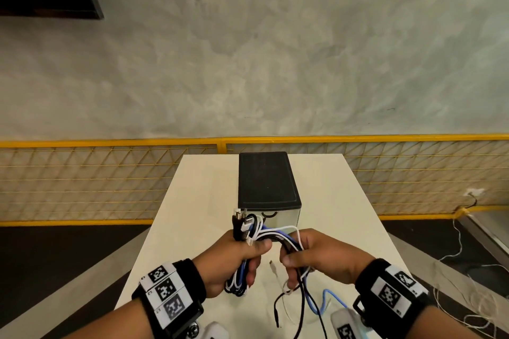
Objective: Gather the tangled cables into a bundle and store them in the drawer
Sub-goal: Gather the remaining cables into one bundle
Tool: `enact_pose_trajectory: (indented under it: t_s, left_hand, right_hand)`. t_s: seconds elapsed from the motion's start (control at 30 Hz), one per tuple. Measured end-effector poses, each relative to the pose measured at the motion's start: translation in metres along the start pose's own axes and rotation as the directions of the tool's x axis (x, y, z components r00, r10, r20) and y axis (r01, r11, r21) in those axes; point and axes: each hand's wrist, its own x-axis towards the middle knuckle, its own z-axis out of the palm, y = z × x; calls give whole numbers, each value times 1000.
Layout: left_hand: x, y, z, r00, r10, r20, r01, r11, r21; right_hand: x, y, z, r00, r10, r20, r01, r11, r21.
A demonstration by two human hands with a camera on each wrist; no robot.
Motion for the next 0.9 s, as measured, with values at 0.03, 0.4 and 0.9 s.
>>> enact_pose_trajectory:
  t_s: [0.03,0.4,0.9]
  left_hand:
    - [1,-2,1,1000,-3,-20,3,1000,-18]
    - [20,12,26,974,38,-221,-95,963,-253]
    - [11,-2,34,988,87,-130,-110,977,-184]
  right_hand:
    - [-1,2,0,999,-8,-44,9,1000,5]
    - [16,-23,30,810,-163,-563,229,972,48]
    - [8,-31,57,968,27,-249,96,878,468]
